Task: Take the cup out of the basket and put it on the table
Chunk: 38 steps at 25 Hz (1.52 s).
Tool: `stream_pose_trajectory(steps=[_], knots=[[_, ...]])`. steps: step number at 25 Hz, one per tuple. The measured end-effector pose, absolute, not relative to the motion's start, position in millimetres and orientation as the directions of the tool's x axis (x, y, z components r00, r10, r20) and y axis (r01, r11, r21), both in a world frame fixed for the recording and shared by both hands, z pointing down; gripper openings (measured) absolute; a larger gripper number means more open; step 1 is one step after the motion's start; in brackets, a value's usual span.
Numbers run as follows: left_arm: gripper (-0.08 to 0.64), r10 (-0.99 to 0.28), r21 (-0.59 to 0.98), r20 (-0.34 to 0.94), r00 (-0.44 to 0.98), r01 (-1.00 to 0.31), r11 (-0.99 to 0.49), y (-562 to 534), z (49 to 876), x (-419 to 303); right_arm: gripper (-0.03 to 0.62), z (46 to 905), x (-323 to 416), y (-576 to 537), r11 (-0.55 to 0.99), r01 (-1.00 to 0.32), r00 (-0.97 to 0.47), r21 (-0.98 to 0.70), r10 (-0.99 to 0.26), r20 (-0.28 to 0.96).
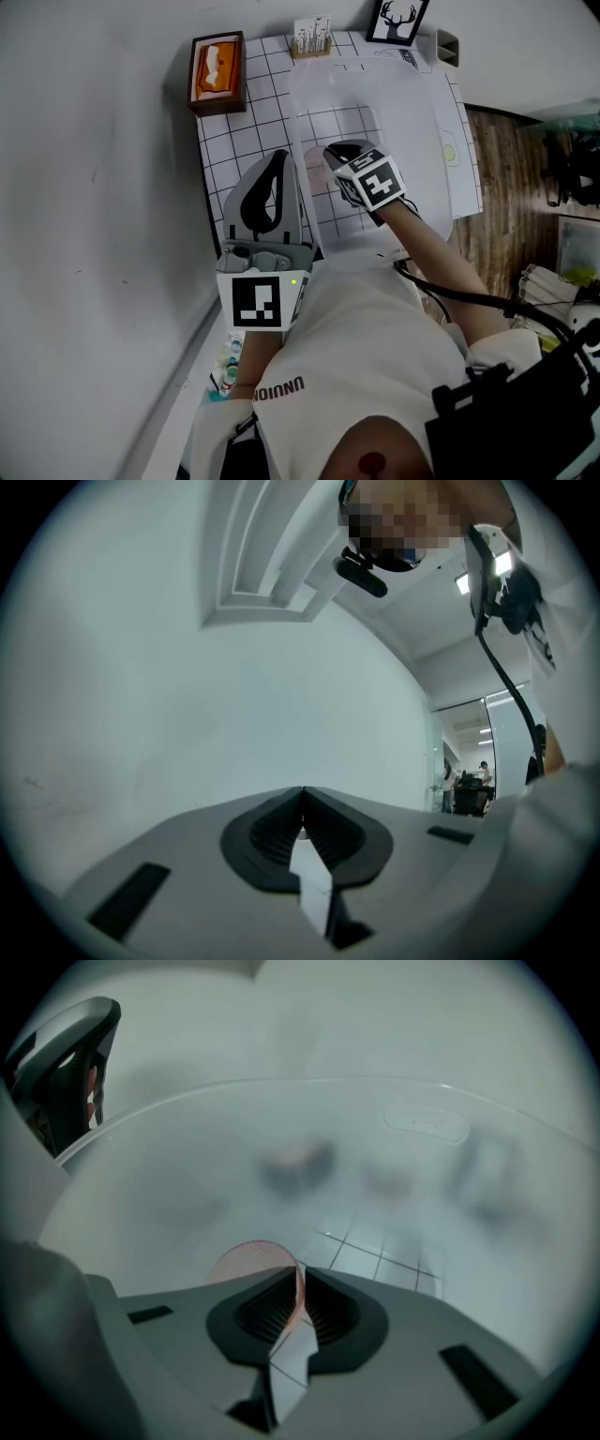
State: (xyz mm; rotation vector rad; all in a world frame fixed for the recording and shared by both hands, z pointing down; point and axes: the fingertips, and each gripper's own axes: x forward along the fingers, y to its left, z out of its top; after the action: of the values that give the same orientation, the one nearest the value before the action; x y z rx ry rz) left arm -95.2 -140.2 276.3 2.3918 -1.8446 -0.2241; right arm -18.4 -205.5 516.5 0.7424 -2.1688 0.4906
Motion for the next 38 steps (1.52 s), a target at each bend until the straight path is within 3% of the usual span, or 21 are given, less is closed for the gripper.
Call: stream_pose_trajectory(steps=[12, 32, 38], knots=[[0.014, -0.963, 0.105, -0.074, 0.259, -0.958, -0.266, -136.0, 270.3, -95.6, 0.041, 506.9, -13.5, -210.5, 0.741, -0.662, -0.529, -0.111, -0.357, 0.770], [0.014, -0.967, 0.150, -0.063, 0.248, -0.955, -0.255, -131.8, 266.2, -92.9, 0.040, 479.4, -12.6, -212.7, 0.743, -0.660, -0.555, -0.111, -0.382, 0.739], [0.014, -0.962, 0.086, -0.088, 0.260, -0.960, -0.267, -130.6, 263.8, -94.4, 0.040, 469.2, -11.8, -213.2, 0.741, -0.662, -0.565, -0.115, -0.392, 0.726]])
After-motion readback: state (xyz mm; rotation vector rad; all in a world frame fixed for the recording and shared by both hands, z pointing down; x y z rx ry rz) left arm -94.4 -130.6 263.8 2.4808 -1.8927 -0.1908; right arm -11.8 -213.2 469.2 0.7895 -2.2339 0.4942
